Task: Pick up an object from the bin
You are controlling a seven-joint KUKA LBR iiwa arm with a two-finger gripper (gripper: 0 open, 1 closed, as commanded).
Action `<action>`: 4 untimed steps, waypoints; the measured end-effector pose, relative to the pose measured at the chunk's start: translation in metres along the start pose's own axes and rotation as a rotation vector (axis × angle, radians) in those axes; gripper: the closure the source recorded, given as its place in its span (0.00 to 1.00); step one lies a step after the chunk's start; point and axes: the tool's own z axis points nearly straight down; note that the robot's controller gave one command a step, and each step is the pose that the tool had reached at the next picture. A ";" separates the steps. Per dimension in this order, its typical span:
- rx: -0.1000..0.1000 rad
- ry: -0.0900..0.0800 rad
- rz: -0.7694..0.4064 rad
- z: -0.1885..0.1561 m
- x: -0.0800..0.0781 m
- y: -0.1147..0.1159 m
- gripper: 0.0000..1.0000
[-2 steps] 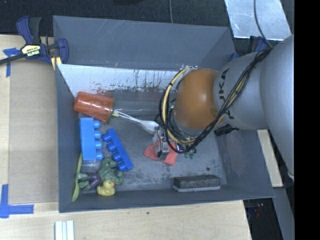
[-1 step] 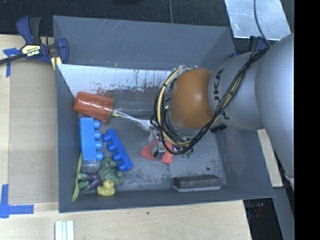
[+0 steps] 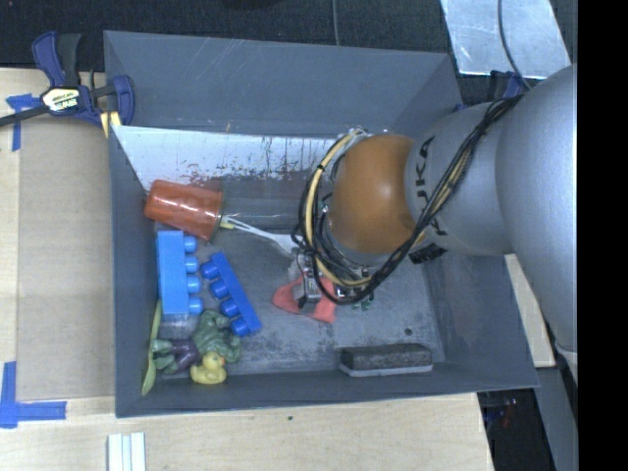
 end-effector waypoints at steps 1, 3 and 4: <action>0.003 -0.004 -0.105 0.000 0.004 0.018 1.00; 0.002 -0.003 -0.290 -0.092 0.010 0.030 1.00; 0.002 -0.010 -0.414 -0.041 0.010 0.052 1.00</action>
Offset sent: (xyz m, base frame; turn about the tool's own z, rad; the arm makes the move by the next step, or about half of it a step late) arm -0.0007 0.0095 0.1599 -0.0593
